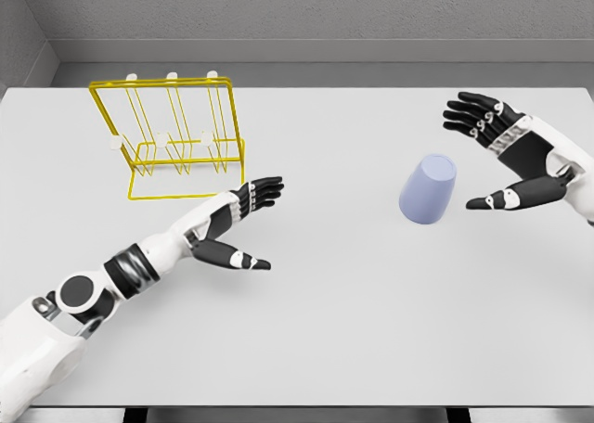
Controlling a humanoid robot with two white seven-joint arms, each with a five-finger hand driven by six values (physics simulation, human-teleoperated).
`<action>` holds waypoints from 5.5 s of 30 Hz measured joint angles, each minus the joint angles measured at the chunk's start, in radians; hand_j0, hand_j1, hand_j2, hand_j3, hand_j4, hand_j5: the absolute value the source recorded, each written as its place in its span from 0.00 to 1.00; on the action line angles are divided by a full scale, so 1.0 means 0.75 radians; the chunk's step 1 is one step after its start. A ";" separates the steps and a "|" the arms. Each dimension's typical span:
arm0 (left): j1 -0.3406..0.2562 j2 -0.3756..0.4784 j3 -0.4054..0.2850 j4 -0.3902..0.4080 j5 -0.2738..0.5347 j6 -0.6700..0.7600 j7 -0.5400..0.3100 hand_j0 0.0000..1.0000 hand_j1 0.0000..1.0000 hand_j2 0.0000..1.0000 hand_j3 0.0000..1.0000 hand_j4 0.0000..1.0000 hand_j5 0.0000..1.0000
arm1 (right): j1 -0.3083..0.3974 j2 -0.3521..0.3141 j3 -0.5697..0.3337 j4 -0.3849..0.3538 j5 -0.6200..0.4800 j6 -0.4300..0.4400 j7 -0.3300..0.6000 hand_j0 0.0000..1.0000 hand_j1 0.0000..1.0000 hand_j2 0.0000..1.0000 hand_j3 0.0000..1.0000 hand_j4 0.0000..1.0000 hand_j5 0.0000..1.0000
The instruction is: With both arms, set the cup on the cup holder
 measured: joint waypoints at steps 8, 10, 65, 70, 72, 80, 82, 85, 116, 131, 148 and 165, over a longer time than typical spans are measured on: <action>0.000 -0.032 0.006 0.029 -0.007 -0.006 0.002 1.00 1.00 1.00 1.00 1.00 1.00 | 0.029 0.049 -0.046 0.059 0.000 -0.001 0.000 1.00 1.00 1.00 1.00 1.00 1.00; 0.000 -0.040 0.006 0.036 -0.003 -0.007 0.003 1.00 1.00 1.00 1.00 1.00 1.00 | 0.031 0.061 -0.049 0.100 0.001 0.000 0.000 1.00 1.00 1.00 1.00 1.00 1.00; 0.010 -0.087 0.021 0.092 -0.011 -0.012 -0.001 1.00 1.00 1.00 1.00 1.00 1.00 | 0.043 0.440 -0.140 0.632 0.370 0.058 0.000 1.00 1.00 1.00 1.00 1.00 1.00; 0.010 -0.087 0.021 0.092 -0.011 -0.012 -0.001 1.00 1.00 1.00 1.00 1.00 1.00 | 0.043 0.465 -0.140 0.642 0.393 0.061 0.000 1.00 1.00 1.00 1.00 1.00 1.00; 0.010 -0.087 0.021 0.092 -0.011 -0.012 -0.001 1.00 1.00 1.00 1.00 1.00 1.00 | 0.043 0.475 -0.139 0.643 0.396 0.062 0.000 1.00 1.00 1.00 1.00 1.00 1.00; 0.010 -0.087 0.021 0.092 -0.010 -0.013 -0.003 1.00 1.00 1.00 1.00 1.00 1.00 | 0.004 0.521 -0.140 0.675 0.436 0.077 0.000 1.00 1.00 1.00 1.00 1.00 1.00; 0.010 -0.087 0.021 0.092 -0.011 -0.013 -0.003 1.00 1.00 1.00 1.00 1.00 1.00 | -0.012 0.530 -0.139 0.688 0.440 0.081 0.000 1.00 1.00 1.00 1.00 1.00 1.00; 0.010 -0.087 0.021 0.092 -0.011 -0.013 -0.003 1.00 1.00 1.00 1.00 1.00 1.00 | -0.033 0.545 -0.137 0.718 0.444 0.084 0.000 1.00 1.00 1.00 1.00 1.00 1.00; 0.010 -0.089 0.021 0.094 -0.011 -0.013 0.000 1.00 1.00 1.00 1.00 1.00 1.00 | -0.065 0.606 -0.140 0.790 0.499 0.094 0.000 0.75 0.75 0.75 0.75 0.75 0.75; 0.010 -0.089 0.022 0.095 -0.011 -0.012 0.001 1.00 1.00 1.00 1.00 1.00 1.00 | -0.104 0.593 -0.141 0.673 0.498 0.081 0.000 0.73 0.73 0.73 0.73 0.73 0.73; 0.008 -0.090 0.024 0.107 -0.010 -0.012 0.002 1.00 1.00 1.00 1.00 1.00 1.00 | -0.084 0.680 -0.064 0.462 0.508 0.084 0.000 0.73 0.73 0.73 0.73 0.73 0.73; 0.008 -0.104 0.071 0.143 -0.011 -0.011 0.001 1.00 1.00 1.00 1.00 1.00 1.00 | -0.084 0.833 -0.022 0.600 0.647 0.104 0.000 0.74 0.74 0.74 0.74 0.74 0.74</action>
